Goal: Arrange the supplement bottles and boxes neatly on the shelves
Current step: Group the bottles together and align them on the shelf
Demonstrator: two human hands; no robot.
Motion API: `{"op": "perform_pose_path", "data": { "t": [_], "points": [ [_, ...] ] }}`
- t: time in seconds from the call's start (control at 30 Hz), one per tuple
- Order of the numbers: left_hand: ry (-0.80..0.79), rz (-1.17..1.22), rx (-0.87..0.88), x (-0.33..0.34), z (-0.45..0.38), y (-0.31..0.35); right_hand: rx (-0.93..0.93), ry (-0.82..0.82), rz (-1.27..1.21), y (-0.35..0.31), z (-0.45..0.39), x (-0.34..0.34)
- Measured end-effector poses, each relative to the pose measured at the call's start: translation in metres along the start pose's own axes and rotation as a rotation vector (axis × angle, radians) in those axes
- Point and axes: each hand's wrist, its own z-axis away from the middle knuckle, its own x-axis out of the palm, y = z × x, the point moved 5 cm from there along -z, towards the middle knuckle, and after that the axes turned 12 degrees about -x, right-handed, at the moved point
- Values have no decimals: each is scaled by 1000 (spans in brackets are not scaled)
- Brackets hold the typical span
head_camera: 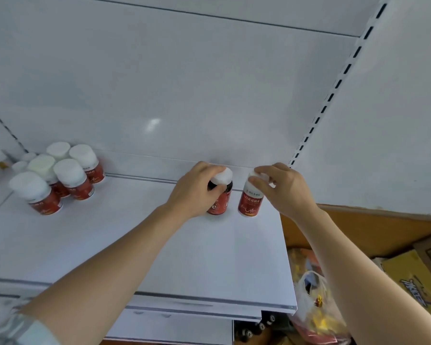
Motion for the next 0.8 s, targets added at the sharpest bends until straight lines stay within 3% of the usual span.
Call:
{"op": "perform_pose_path", "data": {
  "t": [0.4, 0.8],
  "points": [
    [122, 33, -69, -96, 54, -57, -159, 69, -174, -109, -25, 38],
    [219, -54, -85, -253, 140, -186, -201, 66, -48, -300, -46, 126]
  ]
}}
